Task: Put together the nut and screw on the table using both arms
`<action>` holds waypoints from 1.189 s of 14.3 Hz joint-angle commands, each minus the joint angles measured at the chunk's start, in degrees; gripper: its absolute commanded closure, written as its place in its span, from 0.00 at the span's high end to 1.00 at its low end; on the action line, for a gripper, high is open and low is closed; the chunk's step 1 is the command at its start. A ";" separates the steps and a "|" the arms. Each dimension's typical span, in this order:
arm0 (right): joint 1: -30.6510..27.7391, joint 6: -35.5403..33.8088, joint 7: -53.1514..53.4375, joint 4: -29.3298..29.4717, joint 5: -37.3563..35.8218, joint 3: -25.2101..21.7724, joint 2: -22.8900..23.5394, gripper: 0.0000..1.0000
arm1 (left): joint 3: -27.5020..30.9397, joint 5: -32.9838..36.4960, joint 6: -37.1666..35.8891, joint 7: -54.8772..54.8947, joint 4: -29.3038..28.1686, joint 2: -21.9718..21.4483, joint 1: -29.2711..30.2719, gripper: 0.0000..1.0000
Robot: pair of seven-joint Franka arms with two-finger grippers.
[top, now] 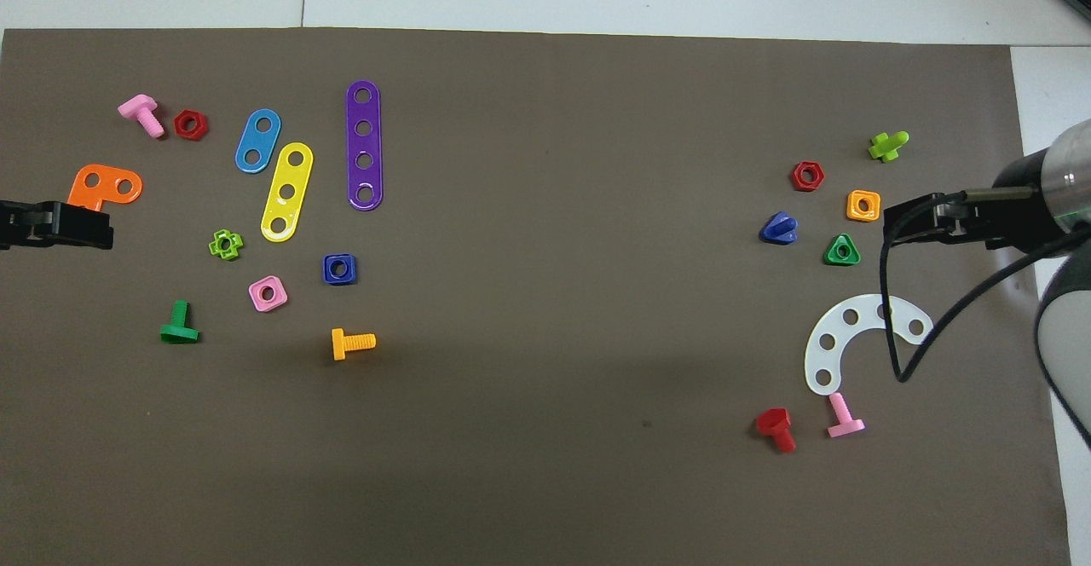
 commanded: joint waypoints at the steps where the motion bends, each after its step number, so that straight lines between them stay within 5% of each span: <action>1: -0.35 0.11 -1.04 -1.38 1.10 0.11 -1.21 1.00 | 0.47 1.25 0.57 -0.40 -1.23 -1.02 -0.90 1.00; 10: -1.75 -0.59 -2.01 -1.21 1.10 -0.59 -1.13 1.00 | 0.38 1.17 0.48 -0.31 -3.16 -1.89 -0.81 1.00; 17: -2.10 8.61 -1.92 -7.95 1.19 -0.59 -1.82 1.00 | 0.47 -3.58 7.07 -1.19 -8.35 -1.54 -2.31 1.00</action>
